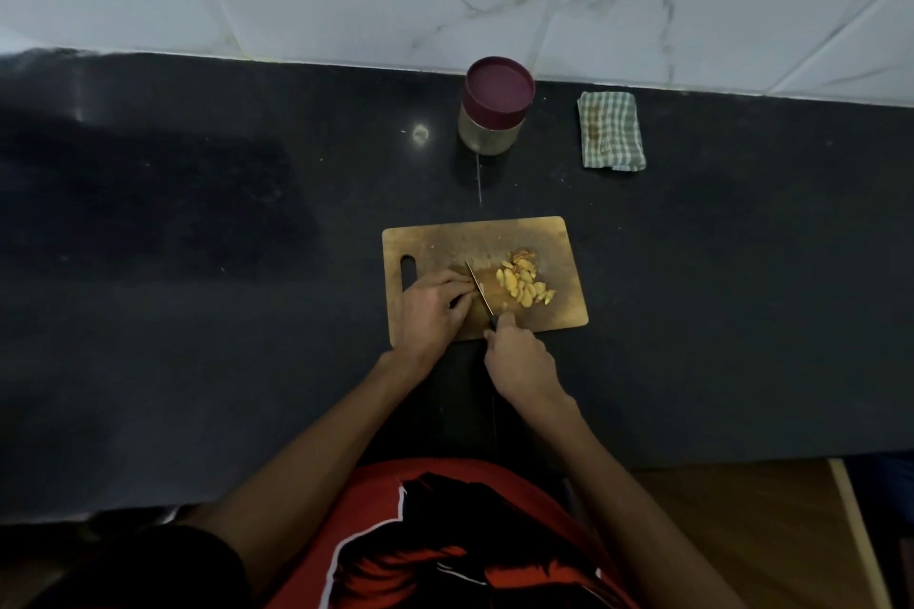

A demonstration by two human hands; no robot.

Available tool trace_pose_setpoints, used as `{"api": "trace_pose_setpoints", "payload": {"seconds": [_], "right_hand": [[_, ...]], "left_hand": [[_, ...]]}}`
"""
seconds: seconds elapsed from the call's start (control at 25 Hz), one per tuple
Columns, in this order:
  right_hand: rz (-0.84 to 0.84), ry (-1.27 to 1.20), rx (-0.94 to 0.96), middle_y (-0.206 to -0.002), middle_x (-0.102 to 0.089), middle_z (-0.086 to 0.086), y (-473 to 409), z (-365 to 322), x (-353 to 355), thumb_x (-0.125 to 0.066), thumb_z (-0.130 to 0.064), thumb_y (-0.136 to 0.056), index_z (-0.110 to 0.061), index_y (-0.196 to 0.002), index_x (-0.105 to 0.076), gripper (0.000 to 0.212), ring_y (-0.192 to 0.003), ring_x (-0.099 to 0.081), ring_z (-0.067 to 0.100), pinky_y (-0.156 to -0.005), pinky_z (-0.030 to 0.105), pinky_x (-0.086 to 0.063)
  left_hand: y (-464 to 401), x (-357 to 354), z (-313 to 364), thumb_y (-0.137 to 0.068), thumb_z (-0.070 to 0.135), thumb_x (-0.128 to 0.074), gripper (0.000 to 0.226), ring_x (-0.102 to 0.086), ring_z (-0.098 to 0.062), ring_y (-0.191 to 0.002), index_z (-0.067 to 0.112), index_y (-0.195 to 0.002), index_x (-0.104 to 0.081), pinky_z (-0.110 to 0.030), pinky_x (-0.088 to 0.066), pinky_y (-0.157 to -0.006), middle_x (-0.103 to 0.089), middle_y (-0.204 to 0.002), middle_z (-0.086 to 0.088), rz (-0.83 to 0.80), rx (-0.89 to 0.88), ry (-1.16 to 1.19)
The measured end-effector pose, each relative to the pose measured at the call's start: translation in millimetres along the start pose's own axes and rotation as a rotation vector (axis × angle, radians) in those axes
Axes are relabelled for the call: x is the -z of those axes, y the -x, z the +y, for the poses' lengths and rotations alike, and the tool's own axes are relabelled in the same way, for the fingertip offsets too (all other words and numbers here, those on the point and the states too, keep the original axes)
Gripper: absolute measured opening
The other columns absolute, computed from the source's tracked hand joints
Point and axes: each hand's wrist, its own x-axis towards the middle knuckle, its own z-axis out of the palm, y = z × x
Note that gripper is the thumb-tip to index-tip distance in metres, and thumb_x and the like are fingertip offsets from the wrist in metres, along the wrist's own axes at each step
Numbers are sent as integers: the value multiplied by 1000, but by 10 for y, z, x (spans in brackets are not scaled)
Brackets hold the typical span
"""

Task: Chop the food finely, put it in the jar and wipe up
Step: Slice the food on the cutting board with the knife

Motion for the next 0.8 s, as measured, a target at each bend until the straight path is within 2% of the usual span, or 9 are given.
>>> {"api": "trace_pose_setpoints", "payload": {"seconds": [0.2,0.32,0.48,0.64,0.8], "right_hand": [[-67,-41,-15,-109,-62,14,127,211,-14,-37,-30,-105,-10,-110,-48,23,-102,-61,31,-78,41,-47],[-118,-195,-45,-108,-61,11,53,297,88,-40,-35,-104,-12,-111,-52,27,-101,-61,28,-86,43,-50],[-75,-250,-78,-113,-60,12,71,382,92,-39,-35,-104,-11,-114,-53,29,-105,-58,28,-89,42,-48],[-55,-313,-84,-112,-59,8,110,391,40,-38,-35,-105,-13,-116,-53,29,-102,-57,24,-82,36,-44],[-12,-373,-74,-110,-62,9,125,404,-24,-40,-34,-104,-14,-118,-54,28,-101,-60,24,-84,38,-47]], "left_hand": [[-24,-8,-15,-83,17,-70,13,-65,-9,-83,16,-94,-75,-28,-54,-65,-71,-94,6,1,8,9],[-7,6,-7,-81,16,-71,12,-64,-7,-82,15,-93,-75,-24,-53,-68,-71,-93,6,-2,10,47],[-20,18,-13,-82,19,-71,13,-62,-5,-84,16,-93,-75,-24,-52,-71,-69,-96,8,-38,-4,44],[-37,23,9,-82,20,-70,15,-62,-6,-92,17,-97,-74,-30,-53,-78,-68,-103,8,-88,-35,12],[-50,52,92,-86,20,-65,18,-60,-9,-101,18,-103,-71,-31,-51,-84,-68,-108,6,-121,-41,-31]]}}
